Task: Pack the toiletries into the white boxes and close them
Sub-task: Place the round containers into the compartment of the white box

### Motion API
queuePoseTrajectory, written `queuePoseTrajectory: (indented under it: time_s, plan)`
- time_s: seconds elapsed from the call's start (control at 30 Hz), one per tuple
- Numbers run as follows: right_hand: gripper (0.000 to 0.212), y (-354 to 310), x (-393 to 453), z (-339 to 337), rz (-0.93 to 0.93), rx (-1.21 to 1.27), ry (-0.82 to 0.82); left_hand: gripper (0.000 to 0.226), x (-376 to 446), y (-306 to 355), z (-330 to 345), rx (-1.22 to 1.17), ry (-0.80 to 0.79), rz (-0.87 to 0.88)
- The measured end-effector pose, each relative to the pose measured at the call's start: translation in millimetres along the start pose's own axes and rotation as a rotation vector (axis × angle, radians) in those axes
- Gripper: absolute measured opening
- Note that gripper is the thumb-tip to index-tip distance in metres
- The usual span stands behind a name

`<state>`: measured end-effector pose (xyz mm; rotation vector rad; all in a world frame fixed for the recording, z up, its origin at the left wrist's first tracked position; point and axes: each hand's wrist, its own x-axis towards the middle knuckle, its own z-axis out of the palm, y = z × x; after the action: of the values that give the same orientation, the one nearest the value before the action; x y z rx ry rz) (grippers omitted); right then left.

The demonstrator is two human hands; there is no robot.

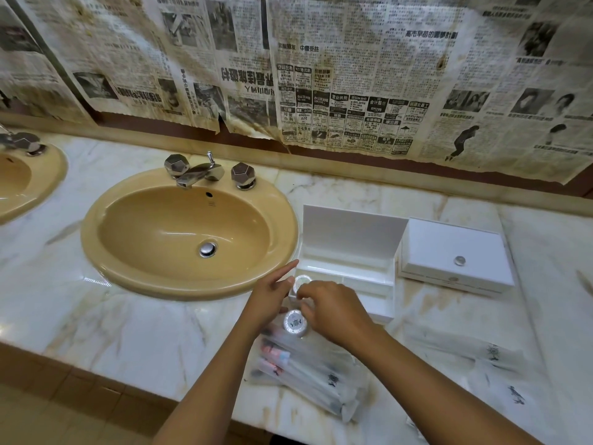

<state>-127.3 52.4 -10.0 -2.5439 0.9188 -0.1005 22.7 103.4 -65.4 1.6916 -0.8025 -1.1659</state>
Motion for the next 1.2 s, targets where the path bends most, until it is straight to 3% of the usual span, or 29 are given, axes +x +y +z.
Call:
queuePoseTrajectory:
  time_s: [0.2, 0.47, 0.73, 0.87, 0.97, 1.1, 1.2]
  plan:
    - [0.029, -6.3, -1.3, 21.6, -0.135, 0.008, -0.237, 0.035, -3.8, 6.3, -0.1, -0.012, 0.025, 0.032]
    - [0.037, -0.7, 6.1, 29.2, -0.168, -0.063, -0.3, 0.035, -5.1, 8.2, -0.7, -0.011, 0.011, 0.024]
    - [0.034, -2.8, 5.1, 30.1, -0.155, -0.071, -0.266, 0.036, -3.8, 6.9, -0.7, -0.019, 0.01, 0.037]
    - [0.015, -5.1, -2.0, 17.5, -0.128, -0.053, -0.221, 0.037, -3.3, 4.7, -1.0, -0.025, -0.008, 0.032]
    - [0.016, -5.8, -9.9, -1.0, -0.104, -0.012, -0.143, 0.038, 0.0, 0.3, -2.3, 0.003, -0.017, 0.019]
    - [0.021, 9.7, -10.5, -19.9, 0.024, -0.002, 0.015, 0.038, 1.2, -2.1, -1.1, 0.017, -0.012, 0.008]
    - [0.024, 28.2, -3.9, -21.1, 0.149, -0.027, 0.042, 0.037, -0.8, -1.3, 0.1, 0.022, 0.008, 0.011]
